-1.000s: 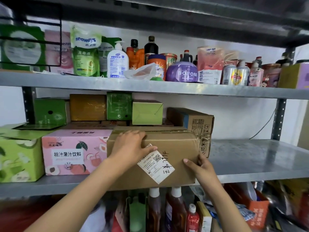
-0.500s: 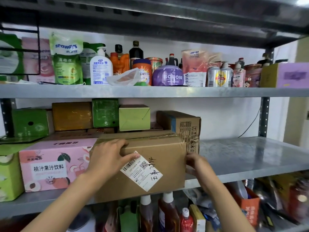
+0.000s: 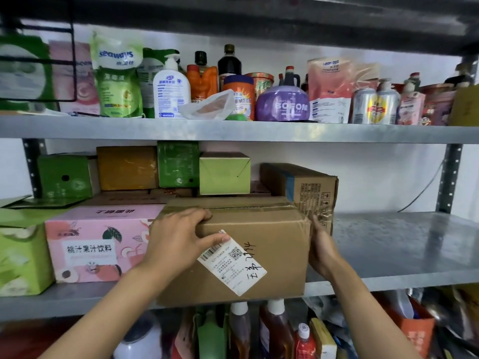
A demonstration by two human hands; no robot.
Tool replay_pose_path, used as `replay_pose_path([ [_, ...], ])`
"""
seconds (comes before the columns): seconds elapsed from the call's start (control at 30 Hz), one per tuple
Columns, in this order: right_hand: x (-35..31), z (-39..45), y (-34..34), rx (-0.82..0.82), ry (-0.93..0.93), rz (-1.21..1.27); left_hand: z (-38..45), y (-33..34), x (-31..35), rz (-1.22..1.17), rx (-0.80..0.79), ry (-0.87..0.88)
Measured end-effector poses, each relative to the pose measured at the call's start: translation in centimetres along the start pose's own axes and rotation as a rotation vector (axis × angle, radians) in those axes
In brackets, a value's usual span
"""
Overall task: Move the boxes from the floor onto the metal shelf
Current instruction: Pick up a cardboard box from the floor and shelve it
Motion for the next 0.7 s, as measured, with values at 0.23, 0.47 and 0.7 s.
replay_pose_path([
  [0.23, 0.1, 0.9, -0.6, 0.064, -0.015, -0.042, 0.1, 0.2, -0.1, -0.009, -0.010, -0.004],
  [0.47, -0.1, 0.3, 0.0, 0.035, -0.027, -0.168, 0.3, 0.2, 0.2, 0.002, -0.008, 0.014],
  [0.7, -1.7, -2.2, 0.8, 0.006, -0.231, -0.166, 1.4, 0.7, 1.0, 0.041, -0.067, 0.004],
])
Point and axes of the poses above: each hand's wrist, its own z-axis towards the middle knuckle, its own y-axis out of the palm, x = y × z, the point moved 6 cm from there along z, towards the middle knuckle, and after that the axes turned 8 degrees about -x, right-handed, at the moved point
